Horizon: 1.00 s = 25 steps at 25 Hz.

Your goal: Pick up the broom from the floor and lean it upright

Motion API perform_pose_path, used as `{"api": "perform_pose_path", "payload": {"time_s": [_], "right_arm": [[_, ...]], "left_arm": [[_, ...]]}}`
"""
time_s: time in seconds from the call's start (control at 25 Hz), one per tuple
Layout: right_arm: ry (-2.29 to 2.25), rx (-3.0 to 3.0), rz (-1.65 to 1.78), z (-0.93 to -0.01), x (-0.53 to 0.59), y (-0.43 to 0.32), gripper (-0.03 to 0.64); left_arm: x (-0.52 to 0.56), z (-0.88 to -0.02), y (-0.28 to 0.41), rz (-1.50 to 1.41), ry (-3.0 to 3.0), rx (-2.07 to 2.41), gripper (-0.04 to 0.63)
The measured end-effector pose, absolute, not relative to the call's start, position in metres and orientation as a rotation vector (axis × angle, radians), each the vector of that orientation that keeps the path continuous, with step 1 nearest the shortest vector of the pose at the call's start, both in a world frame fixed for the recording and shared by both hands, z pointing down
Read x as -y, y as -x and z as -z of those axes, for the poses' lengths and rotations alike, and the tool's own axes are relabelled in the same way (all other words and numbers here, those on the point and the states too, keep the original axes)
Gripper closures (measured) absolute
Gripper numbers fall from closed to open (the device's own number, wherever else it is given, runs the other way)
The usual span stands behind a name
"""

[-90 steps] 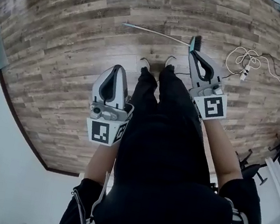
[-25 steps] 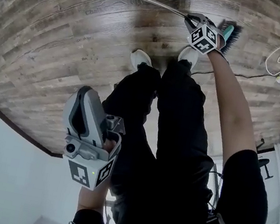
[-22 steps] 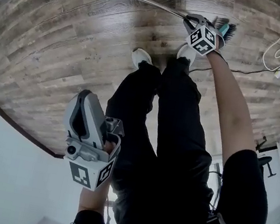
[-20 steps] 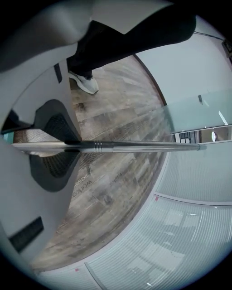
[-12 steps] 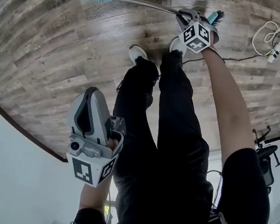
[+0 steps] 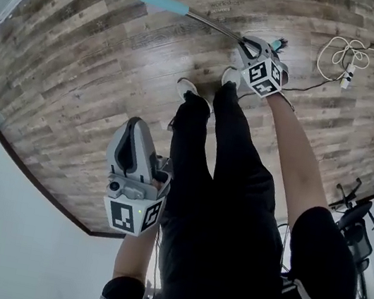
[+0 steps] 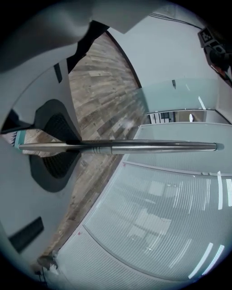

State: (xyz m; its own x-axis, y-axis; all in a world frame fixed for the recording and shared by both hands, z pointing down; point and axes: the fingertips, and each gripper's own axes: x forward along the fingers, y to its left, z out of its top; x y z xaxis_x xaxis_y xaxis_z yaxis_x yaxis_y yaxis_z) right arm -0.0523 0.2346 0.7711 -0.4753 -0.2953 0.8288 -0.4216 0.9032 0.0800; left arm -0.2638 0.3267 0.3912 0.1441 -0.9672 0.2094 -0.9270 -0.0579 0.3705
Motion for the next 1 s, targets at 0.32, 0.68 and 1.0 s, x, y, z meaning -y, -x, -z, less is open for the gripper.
{"api": "perform_pose_path", "payload": {"time_s": [0.32,0.68,1.0], "right_arm": [[-0.773,2.154,-0.234,-0.594,-0.237,0.009,0.540],[-1.084,2.255,-0.429,-0.445,-0.261,-0.044,0.540],[-1.257,2.384,-0.478,-0.367,-0.272,-0.069,0.540]], "left_arm": [[-0.361,-0.291,0.257,0.124,-2.089,1.811,0.577],[-0.354,-0.205,0.193,0.220,-2.242,1.696,0.577],[-0.340,-0.164,0.144,0.284,-2.343,1.640,0.577]]}}
